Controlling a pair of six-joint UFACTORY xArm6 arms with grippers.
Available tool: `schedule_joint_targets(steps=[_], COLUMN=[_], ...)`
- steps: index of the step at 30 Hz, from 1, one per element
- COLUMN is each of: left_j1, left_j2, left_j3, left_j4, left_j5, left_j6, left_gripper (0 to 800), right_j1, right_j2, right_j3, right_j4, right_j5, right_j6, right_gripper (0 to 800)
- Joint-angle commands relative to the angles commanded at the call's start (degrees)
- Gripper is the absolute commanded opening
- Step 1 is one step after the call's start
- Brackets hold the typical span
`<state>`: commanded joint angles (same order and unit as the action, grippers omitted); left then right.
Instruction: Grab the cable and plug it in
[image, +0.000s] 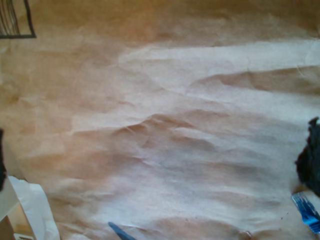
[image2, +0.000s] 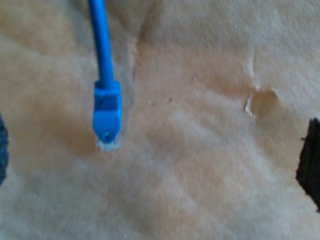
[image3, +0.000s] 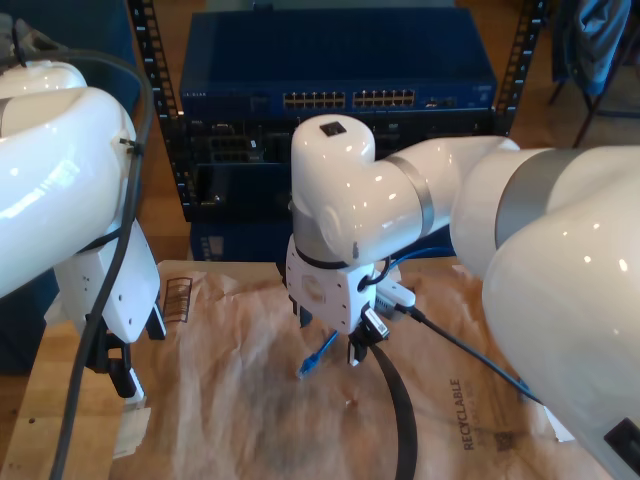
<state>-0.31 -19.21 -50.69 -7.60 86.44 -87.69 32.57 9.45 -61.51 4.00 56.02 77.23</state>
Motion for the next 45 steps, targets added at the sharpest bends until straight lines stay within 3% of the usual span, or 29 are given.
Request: schedule_joint_targets(steps=[9, 27, 30, 37, 45], left_j1=[0.0, 0.0, 0.0, 0.0, 0.0], left_j2=[0.0, 0.0, 0.0, 0.0, 0.0], left_j3=[0.0, 0.1, 0.1, 0.1, 0.1], left_j4=[0.0, 0.0, 0.0, 0.0, 0.0], left_j5=[0.0, -0.1, -0.1, -0.1, -0.1], left_j6=[0.0, 0.1, 0.1, 0.2, 0.3], left_gripper=[800, 800, 800, 800, 800], right_j1=[0.2, 0.4, 0.4, 0.4, 0.4], right_j2=[2.2, 6.7, 7.3, 7.5, 7.6], right_j3=[2.5, -1.4, -1.7, -1.9, -2.7], right_j4=[0.0, -0.2, -0.2, -0.2, -0.2], right_j5=[-2.9, -4.1, -4.3, -4.3, -5.1], right_j6=[4.9, 9.1, 9.1, 11.0, 11.3], right_gripper=[798, 788, 762, 567, 467])
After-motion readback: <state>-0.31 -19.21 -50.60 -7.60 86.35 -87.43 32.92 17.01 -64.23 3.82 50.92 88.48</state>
